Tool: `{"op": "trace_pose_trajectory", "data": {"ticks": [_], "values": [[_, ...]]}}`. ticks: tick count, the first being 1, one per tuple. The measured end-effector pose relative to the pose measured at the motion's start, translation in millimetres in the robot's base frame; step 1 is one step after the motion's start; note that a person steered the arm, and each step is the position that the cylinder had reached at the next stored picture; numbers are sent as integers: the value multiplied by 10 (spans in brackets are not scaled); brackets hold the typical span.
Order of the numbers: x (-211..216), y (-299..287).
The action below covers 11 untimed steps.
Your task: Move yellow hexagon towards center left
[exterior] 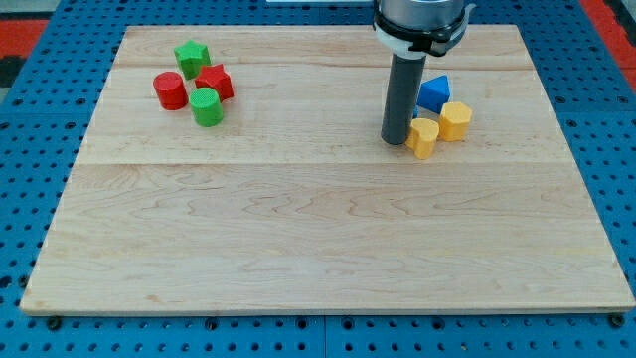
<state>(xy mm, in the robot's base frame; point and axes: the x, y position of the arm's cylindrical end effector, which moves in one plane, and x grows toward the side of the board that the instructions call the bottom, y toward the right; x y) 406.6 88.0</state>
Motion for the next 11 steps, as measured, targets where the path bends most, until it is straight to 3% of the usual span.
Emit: {"op": "trace_pose_trajectory", "data": {"ticks": [5,10,11], "values": [[285,-95],[509,195],[510,779]]}}
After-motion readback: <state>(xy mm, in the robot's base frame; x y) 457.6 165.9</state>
